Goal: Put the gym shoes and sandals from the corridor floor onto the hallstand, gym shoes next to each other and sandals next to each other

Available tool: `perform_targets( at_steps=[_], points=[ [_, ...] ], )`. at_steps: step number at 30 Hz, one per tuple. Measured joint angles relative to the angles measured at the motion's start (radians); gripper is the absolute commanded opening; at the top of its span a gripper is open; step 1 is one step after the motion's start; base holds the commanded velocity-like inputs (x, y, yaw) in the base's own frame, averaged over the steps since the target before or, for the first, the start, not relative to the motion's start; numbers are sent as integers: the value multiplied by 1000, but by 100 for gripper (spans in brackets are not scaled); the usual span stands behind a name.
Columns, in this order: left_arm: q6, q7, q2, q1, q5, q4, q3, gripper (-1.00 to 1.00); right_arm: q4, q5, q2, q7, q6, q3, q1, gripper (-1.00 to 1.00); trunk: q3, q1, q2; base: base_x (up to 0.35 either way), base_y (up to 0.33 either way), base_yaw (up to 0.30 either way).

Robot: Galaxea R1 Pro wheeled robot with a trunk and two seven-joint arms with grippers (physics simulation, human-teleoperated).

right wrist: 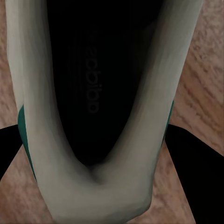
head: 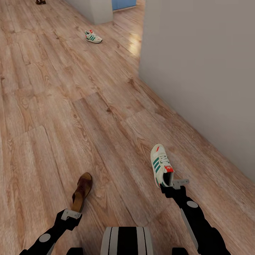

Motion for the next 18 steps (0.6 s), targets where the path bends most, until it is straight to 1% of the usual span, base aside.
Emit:
perform_targets(
  at_steps=[12,18],
  points=[
    [0,0,-2,0,0,0,0,100,1,0,1,0,1,0,0,-100,0,0,0,3,0,0],
    [1,0,-4,0,0,0,0,100,1,0,2,0,1,0,0,-100,0,0,0,95,0,0]
  ],
)
